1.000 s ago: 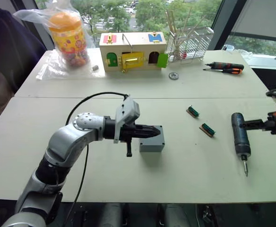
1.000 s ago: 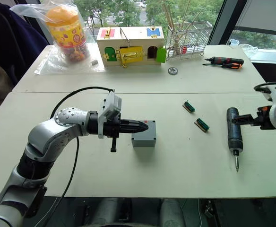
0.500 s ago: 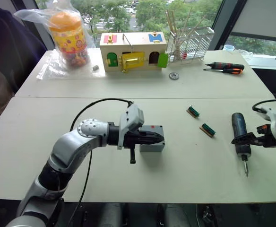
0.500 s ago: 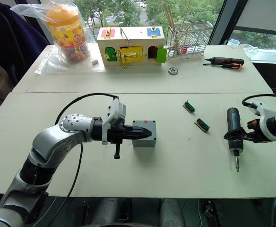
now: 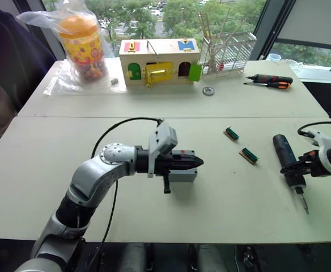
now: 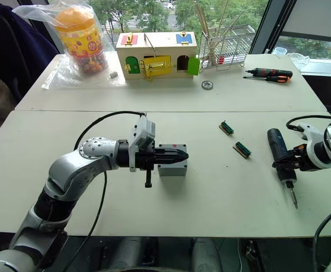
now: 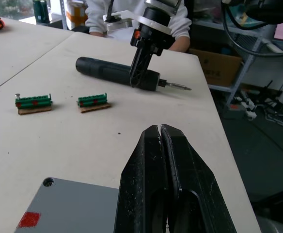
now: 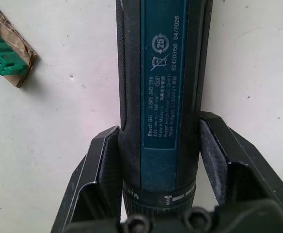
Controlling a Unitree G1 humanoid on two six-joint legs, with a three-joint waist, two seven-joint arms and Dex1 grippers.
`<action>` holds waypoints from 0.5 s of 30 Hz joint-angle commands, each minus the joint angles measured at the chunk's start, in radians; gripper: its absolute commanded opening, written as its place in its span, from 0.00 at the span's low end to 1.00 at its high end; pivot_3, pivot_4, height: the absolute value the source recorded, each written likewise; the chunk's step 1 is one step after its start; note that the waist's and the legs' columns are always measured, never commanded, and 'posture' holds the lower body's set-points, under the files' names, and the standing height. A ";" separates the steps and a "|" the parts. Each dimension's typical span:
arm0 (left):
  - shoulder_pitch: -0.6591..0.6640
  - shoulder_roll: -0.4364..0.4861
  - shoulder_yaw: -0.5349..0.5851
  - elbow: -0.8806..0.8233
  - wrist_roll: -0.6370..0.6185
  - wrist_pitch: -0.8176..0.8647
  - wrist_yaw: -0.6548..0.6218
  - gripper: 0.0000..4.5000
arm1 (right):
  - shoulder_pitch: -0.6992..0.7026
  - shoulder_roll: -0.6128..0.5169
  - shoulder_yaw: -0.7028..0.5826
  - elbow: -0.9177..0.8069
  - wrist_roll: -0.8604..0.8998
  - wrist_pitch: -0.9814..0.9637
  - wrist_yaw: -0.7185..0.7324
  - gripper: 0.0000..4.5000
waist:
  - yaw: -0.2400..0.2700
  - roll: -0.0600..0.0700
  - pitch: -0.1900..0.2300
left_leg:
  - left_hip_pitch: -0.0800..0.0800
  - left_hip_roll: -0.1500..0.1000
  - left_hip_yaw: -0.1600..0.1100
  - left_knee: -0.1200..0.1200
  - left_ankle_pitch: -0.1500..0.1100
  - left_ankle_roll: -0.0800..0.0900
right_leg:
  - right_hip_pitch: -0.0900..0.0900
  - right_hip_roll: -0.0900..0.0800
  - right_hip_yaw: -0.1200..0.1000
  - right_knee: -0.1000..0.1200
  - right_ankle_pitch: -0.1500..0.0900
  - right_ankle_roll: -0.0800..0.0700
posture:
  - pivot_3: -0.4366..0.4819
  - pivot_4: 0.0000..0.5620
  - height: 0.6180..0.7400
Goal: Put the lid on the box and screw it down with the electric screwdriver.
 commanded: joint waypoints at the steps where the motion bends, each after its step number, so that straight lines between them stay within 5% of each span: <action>1: -0.018 0.027 0.018 0.042 0.039 -0.049 -0.015 0.00 | -0.089 -0.005 -0.165 0.037 0.001 -0.005 -0.084 0.41 | 0.000 0.001 0.000 | 0.000 0.000 0.000 0.000 0.000 0.000 | 0.000 0.000 0.000 0.000 0.000 0.000 | 0.48 0.27 0.72; 4: -0.027 0.024 0.099 0.116 -0.008 -0.042 -0.018 0.00 | -0.182 0.005 -0.388 0.019 0.039 0.007 -0.230 0.41 | -0.001 0.010 0.003 | -0.001 0.000 0.002 0.000 0.000 0.000 | -0.001 -0.001 0.001 0.000 0.000 0.000 | 0.48 0.27 0.72; 7: -0.043 0.011 0.175 0.191 -0.051 -0.042 -0.022 0.00 | -0.169 0.091 -0.688 -0.205 0.094 0.091 -0.384 0.41 | 0.000 0.011 0.004 | -0.003 0.001 0.002 -0.002 0.001 -0.001 | -0.005 0.000 0.001 0.001 0.000 0.000 | 0.48 0.27 0.72; 10: -0.071 -0.024 0.215 0.257 -0.066 -0.034 0.004 0.00 | -0.075 0.382 -1.038 -0.650 0.173 0.036 -0.559 0.41 | -0.001 0.010 0.003 | -0.005 0.002 0.001 -0.004 0.003 -0.005 | -0.005 0.003 -0.002 0.003 0.000 0.000 | 0.48 0.27 0.72; 15: -0.100 -0.085 0.249 0.284 -0.111 0.025 0.050 0.00 | -0.015 0.840 -1.185 -1.105 0.388 -0.147 -0.729 0.41 | 0.003 0.011 0.003 | -0.005 0.000 -0.002 -0.002 0.003 -0.005 | -0.004 0.001 -0.003 0.005 0.000 0.000 | 0.48 0.27 0.72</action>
